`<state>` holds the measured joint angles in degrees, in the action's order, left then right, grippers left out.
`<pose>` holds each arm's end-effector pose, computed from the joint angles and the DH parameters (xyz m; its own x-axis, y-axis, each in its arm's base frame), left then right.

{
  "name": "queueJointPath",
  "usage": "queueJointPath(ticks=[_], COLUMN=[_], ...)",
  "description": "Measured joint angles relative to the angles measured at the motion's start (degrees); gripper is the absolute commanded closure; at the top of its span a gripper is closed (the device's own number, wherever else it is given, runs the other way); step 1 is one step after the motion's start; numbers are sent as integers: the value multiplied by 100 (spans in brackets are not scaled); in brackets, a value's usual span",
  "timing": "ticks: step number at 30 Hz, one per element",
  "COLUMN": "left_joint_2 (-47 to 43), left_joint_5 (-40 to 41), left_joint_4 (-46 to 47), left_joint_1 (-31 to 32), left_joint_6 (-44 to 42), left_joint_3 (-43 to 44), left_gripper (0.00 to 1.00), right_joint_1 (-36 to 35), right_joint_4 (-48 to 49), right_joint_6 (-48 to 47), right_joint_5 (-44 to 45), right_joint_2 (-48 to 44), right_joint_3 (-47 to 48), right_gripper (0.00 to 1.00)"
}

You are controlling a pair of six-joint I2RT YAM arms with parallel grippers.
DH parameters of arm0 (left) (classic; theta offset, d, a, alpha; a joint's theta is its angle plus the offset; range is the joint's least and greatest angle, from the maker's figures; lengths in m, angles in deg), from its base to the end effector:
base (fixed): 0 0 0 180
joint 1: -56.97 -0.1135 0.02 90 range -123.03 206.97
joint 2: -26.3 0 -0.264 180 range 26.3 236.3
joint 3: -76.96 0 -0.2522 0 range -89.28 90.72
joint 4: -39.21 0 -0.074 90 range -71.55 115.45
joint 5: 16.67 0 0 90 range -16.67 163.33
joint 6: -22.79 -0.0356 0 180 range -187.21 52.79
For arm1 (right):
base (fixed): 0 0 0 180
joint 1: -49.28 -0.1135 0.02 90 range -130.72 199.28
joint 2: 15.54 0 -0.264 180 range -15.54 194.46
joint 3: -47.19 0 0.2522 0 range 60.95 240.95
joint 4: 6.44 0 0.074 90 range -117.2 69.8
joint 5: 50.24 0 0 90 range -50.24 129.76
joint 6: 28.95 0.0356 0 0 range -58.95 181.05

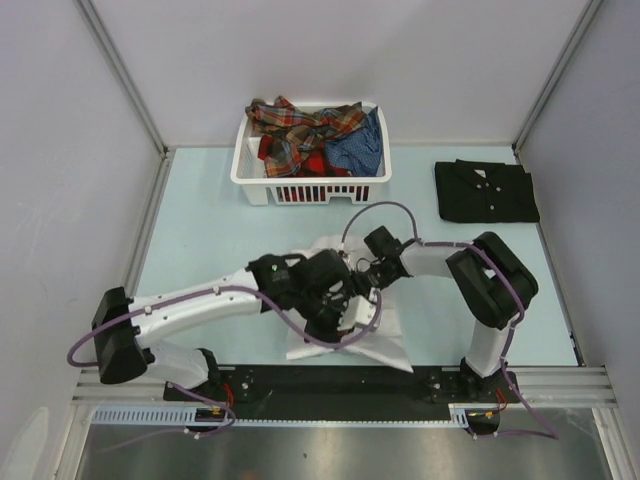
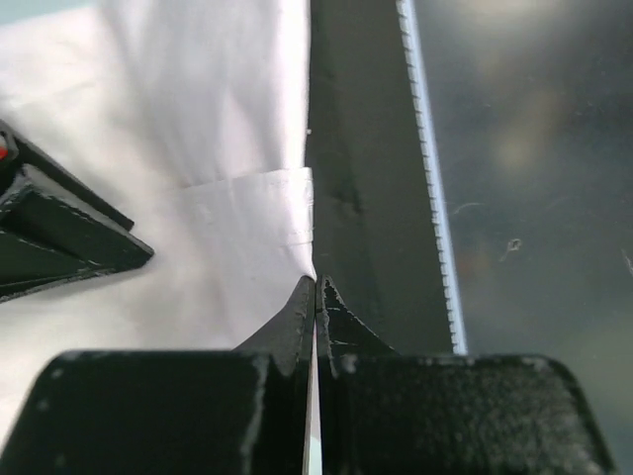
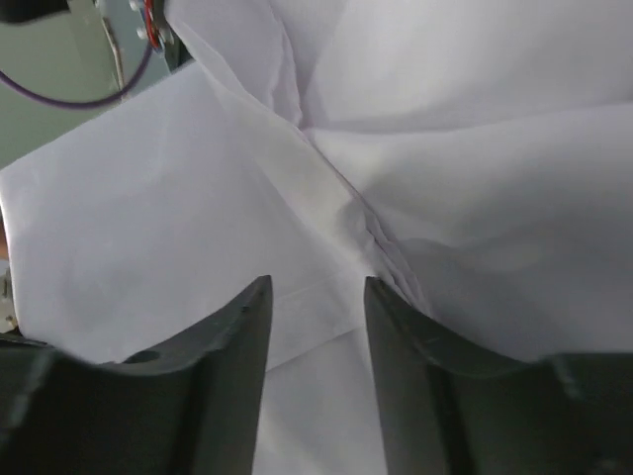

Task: Fold and stack the long sleeve shirts
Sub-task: Fold the shirt

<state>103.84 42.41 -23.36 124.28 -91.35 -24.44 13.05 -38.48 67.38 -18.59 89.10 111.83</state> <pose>0.0854 -0.2516 0.2841 0.0530 0.7828 -0.6200 0.9472 -0.2360 -0.2170 0.2309 0.2068 0.1187 -0.8202 -0.5292 -0.2172 -0.4341 0.3285 0.8388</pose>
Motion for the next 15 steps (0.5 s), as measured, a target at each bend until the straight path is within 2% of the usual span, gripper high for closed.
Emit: queueJointPath(ticks=[2,3,4,9,15], left_joint_2=[197,319,452,1377,2887], left_joint_5=[-267,-398,-509,-916,-1091], left_joint_4=[-227,-350,-466,-949,-1150], left_joint_1=[-431,-651,-863,-1825,-2763], left_joint_6=[-332,-516,-745,-1751,-2538], left_joint_3=[256,382,498,981,1978], left_gripper=[100,100,100,100,100], right_joint_1=[212,387,579,1838,2981], right_joint_4=[-289,-433,-553,-1231,-2020], right_joint_6=[-118,-208,-304,-942,-1462], right_joint_5=[48,70,101,223,256], right_joint_2=[-101,-162,-232,-450,-474], right_joint_3=[297,487,662,1246,1285], right_gripper=[37,26,21,20,22])
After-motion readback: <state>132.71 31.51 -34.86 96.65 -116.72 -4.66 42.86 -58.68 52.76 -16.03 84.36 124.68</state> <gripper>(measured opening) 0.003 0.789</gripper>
